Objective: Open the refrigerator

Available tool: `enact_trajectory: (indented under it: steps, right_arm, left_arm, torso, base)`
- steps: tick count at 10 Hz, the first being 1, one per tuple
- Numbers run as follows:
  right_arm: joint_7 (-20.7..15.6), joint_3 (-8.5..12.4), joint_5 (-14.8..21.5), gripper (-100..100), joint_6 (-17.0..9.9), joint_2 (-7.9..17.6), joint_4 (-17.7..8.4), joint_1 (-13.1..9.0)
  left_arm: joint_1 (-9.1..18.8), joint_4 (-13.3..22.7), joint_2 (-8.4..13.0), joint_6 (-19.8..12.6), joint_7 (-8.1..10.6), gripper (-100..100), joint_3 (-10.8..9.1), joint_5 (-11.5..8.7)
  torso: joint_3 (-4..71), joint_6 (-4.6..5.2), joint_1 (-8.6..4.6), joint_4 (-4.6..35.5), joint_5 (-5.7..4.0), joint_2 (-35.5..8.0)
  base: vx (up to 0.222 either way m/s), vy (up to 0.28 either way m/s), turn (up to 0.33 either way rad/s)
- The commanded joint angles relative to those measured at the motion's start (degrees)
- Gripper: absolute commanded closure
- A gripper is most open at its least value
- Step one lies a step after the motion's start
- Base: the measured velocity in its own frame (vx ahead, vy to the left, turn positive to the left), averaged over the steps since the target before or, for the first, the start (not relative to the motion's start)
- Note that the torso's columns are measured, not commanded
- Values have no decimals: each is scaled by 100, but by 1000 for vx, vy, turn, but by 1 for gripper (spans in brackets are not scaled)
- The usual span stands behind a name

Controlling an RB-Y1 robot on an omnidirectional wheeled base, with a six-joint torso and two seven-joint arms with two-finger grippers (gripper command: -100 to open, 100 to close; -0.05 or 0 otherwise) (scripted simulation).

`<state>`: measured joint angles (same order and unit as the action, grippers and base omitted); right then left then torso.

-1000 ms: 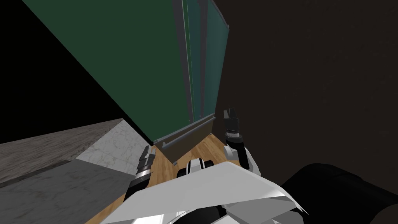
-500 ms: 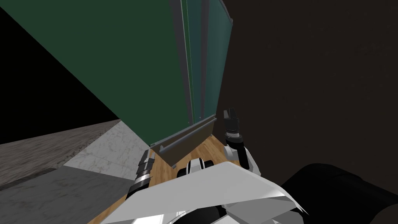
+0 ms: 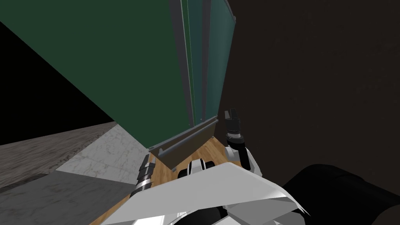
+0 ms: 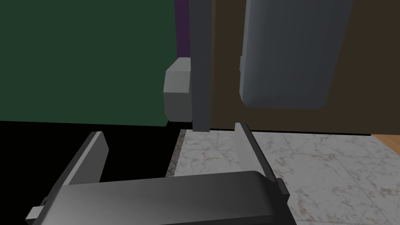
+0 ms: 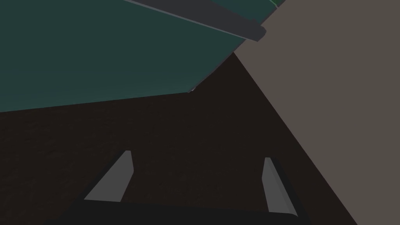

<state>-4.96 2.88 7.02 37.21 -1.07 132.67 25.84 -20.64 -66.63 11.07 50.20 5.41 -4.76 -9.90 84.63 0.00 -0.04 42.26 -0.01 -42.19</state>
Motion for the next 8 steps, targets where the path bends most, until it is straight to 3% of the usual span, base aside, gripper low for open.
enact_trajectory:
  steps: [1, 4, 8]
  right_arm:
    - [0, 0, 0, 0, 0, 0, 0, 0]
    - [0, 0, 0, 0, 0, 0, 0, -1]
    - [0, 0, 0, 0, 0, 0, 0, 0]
  left_arm:
    - [42, 340, -63, 124, 55, -100, -42, -28]
    - [95, 696, -206, 253, 90, -100, -81, -52]
    - [178, 1253, -643, 451, 145, -100, -141, -89]
  torso:
    - [3, 0, 2, -1, 0, 4]
    - [-14, 4, 9, 5, 6, -20]
    - [7, 38, 0, -19, 39, 29]
  base:
    - [72, -26, 10]
    - [41, -14, 17]
    - [63, -16, 43]
